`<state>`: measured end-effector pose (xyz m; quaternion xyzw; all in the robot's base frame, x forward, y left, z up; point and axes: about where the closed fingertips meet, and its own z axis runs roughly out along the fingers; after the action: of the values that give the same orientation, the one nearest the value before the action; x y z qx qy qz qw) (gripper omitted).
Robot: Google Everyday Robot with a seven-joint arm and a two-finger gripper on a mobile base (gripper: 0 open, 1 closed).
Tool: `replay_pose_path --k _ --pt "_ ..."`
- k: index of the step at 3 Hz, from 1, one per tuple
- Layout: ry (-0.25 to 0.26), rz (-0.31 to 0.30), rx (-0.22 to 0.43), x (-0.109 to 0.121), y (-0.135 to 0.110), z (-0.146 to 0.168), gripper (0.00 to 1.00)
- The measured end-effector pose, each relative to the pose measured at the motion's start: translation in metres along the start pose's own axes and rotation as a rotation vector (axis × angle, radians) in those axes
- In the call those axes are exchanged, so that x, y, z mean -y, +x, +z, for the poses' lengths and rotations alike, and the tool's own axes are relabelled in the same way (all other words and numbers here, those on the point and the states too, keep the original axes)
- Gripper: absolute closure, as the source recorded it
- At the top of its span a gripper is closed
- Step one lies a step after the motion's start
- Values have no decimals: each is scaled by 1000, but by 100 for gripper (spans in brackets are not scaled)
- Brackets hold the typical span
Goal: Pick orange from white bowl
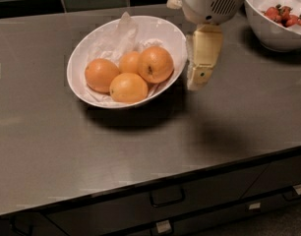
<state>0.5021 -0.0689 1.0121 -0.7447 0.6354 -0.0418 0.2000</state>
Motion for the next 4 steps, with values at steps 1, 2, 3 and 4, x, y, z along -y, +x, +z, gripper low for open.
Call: replay_pose_path --k 1,2,3,4 --pt "-30 -38 18 14 -16 11 0" --pt "-88 -45 42 31 -30 40 0" --pt "-88 -45 42 31 -30 40 0" --pt "-96 -47 49 37 -32 50 0"
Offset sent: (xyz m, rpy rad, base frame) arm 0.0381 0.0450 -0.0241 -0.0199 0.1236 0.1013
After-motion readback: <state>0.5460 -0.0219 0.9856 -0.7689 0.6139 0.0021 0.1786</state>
